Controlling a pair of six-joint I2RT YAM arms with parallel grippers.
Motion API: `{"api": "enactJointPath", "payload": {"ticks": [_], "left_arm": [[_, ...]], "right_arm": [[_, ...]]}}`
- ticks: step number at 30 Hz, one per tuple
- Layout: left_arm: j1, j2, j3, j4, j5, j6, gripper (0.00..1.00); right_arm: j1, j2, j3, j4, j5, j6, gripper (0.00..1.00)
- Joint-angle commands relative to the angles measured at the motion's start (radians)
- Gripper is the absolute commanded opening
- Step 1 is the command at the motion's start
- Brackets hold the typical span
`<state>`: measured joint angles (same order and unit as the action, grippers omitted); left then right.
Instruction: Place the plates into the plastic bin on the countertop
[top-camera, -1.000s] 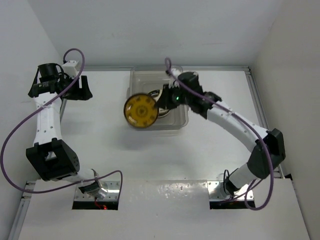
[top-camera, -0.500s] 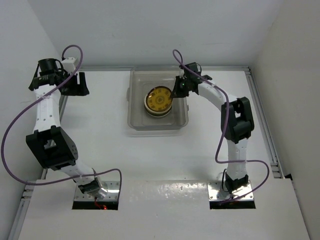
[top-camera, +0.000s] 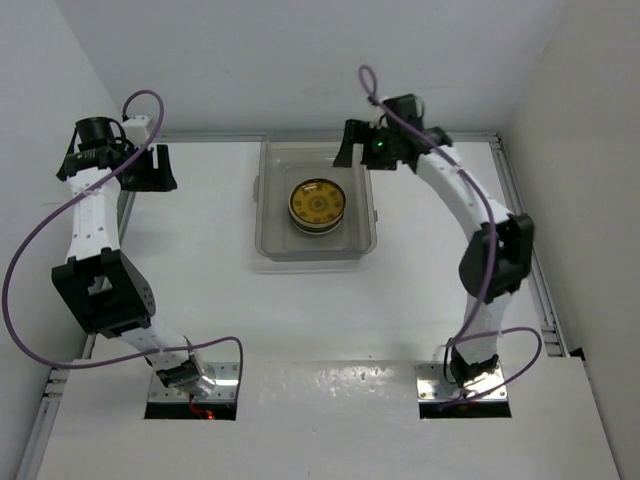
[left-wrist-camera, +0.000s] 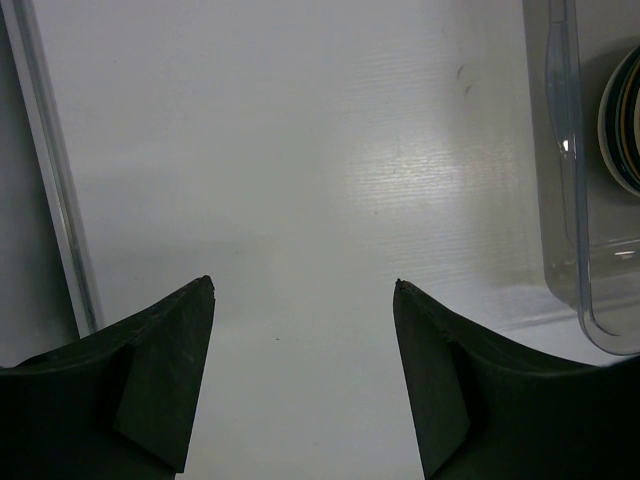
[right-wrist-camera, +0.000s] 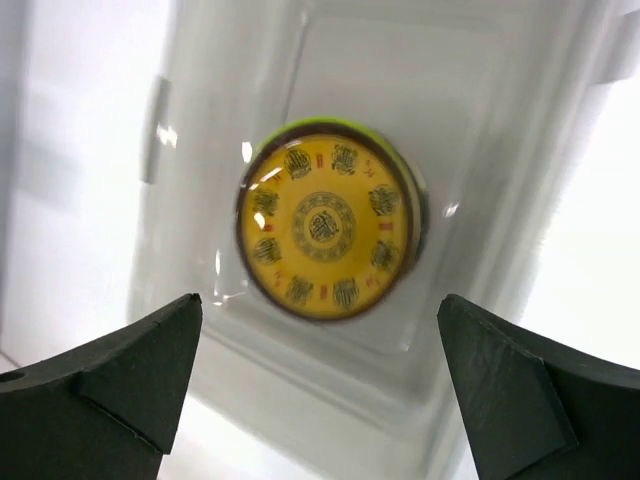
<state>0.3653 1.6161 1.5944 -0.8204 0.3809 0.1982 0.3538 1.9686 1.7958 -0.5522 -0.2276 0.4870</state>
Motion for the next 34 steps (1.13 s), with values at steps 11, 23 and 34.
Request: {"api": "enactJointPath", "payload": {"ticks": [11, 23, 34], "left_arm": [[0.012, -0.104, -0.031, 0.021, 0.035, 0.01, 0.74], [-0.017, -0.113, -0.113, 0.021, 0.026, 0.001, 0.74], [-0.017, -0.142, -0.132, 0.021, 0.026, 0.001, 0.74]], "right_arm": [[-0.482, -0.733, -0.398, -0.252, 0.433, -0.002, 1.0], [-0.575, -0.893, -0.685, -0.267, 0.478, 0.061, 1.0], [-0.576, -0.89, -0.687, -0.229, 0.436, 0.065, 1.0]]}}
